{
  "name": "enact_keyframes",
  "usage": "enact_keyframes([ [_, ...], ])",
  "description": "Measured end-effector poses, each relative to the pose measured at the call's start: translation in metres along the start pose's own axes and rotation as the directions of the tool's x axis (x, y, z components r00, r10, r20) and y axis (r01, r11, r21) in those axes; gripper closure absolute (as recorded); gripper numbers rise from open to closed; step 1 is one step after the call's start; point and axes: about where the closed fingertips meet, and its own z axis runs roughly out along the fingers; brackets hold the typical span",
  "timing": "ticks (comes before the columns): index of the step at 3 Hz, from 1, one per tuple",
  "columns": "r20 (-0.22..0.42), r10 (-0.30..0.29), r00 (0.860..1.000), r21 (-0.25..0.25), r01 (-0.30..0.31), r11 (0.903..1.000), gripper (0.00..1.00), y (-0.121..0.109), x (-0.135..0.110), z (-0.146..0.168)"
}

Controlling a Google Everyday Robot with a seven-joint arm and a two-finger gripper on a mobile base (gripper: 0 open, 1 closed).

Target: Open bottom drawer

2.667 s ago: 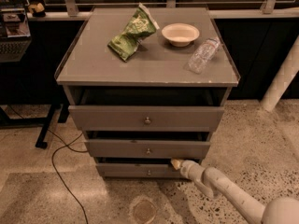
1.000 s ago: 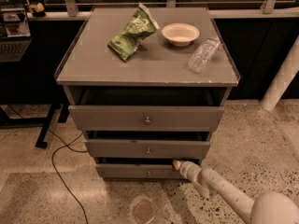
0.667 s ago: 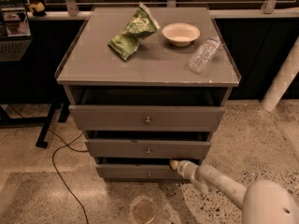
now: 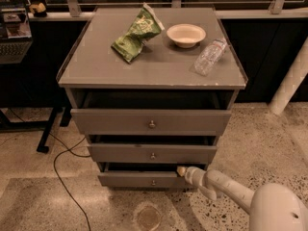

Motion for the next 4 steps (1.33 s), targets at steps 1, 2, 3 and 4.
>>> enact_keyframes([
  [1,-0.057,0.05,0.997,-0.005,-0.05,0.9987,1.0,-0.008,0.016,-0.021],
  [2,-0.057,0.05,0.997,-0.005,-0.05,0.9987,1.0,-0.008,0.016,-0.021],
  [3,-0.081,0.028,0.996,0.0,-0.029,0.9996,1.0,-0.005,0.016,-0.013],
  [4,-0.158,0.036,0.987,0.009,-0.035,0.9993,1.0,-0.009,0.034,-0.002],
])
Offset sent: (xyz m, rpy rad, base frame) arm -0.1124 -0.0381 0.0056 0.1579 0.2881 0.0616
